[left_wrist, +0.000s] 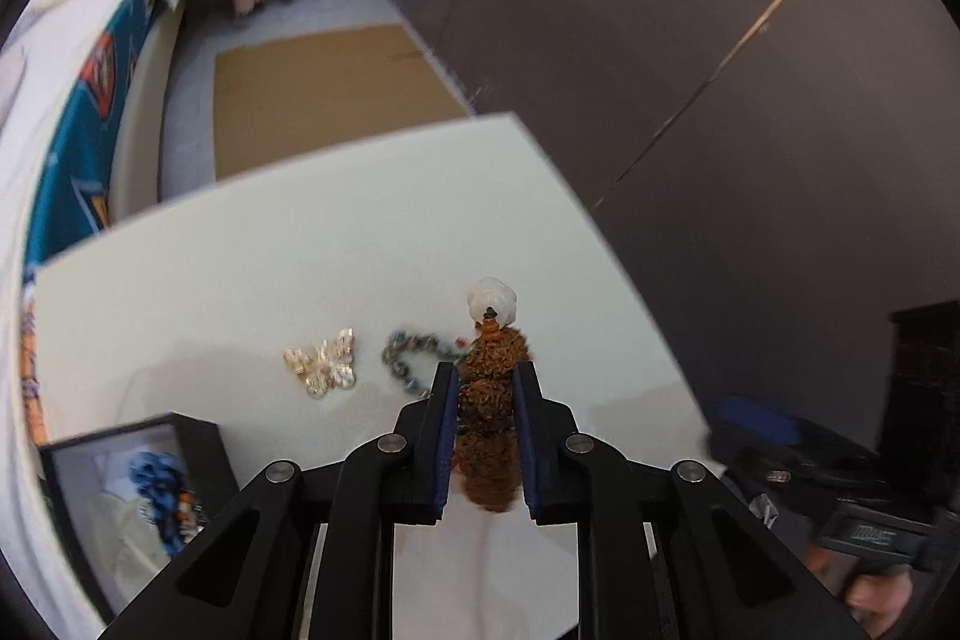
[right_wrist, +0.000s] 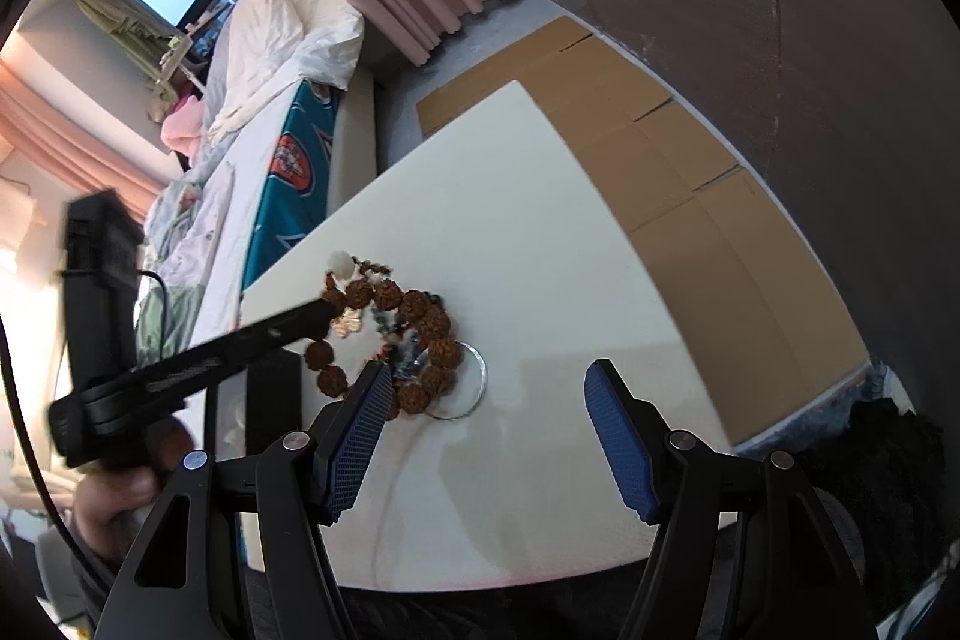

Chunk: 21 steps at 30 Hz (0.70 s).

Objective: Organize jewelry
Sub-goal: 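Grasp the brown bead bracelet with the left gripper and lift it, then carry the bead bracelet to the black box with the left gripper while the right grasps the dark beaded bracelet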

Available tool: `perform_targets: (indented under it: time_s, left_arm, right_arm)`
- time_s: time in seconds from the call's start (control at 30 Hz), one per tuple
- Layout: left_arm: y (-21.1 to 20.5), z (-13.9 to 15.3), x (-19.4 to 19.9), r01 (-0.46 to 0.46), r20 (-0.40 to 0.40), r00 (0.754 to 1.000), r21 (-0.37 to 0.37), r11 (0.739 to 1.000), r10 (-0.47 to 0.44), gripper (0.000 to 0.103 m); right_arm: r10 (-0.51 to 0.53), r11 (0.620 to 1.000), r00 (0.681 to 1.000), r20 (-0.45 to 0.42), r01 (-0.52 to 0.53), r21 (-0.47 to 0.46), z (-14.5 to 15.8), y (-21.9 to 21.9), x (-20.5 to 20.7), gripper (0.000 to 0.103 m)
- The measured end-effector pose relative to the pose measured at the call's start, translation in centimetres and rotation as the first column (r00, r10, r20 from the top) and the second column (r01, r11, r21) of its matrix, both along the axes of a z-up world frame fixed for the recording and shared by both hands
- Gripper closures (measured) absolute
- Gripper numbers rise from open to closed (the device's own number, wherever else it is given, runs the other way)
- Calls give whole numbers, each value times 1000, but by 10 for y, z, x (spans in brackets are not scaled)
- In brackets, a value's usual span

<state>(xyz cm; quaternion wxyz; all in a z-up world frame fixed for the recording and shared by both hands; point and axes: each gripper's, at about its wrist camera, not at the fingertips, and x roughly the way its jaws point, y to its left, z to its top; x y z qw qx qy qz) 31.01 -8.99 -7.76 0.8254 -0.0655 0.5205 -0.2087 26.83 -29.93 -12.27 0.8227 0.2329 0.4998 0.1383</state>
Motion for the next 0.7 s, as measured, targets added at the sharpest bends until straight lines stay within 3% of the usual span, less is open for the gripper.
perform_targets:
  time_s: [0.2, 0.4, 0.57, 0.7]
  left_arm:
    - [11, 35, -13, -1, 78, 997, 4, 1000, 0, 84]
    - [32, 48, -21, -40, 106, 994, 3, 999, 39, 84]
    - [60, 56, -29, -81, 114, 990, -3, 997, 81, 84]
    - [77, 62, -35, -104, 121, 987, -9, 994, 105, 84]
  right_arm:
    - [31, 999, 1000, -1, -31, 24, -1, 16, 4, 35]
    - [80, 996, 997, -14, -79, 47, -6, 39, 17, 38]
    - [128, 989, 990, -50, -124, 82, -14, 63, 33, 56]
    - [157, 986, 983, -96, -151, 68, -27, 85, 45, 78]
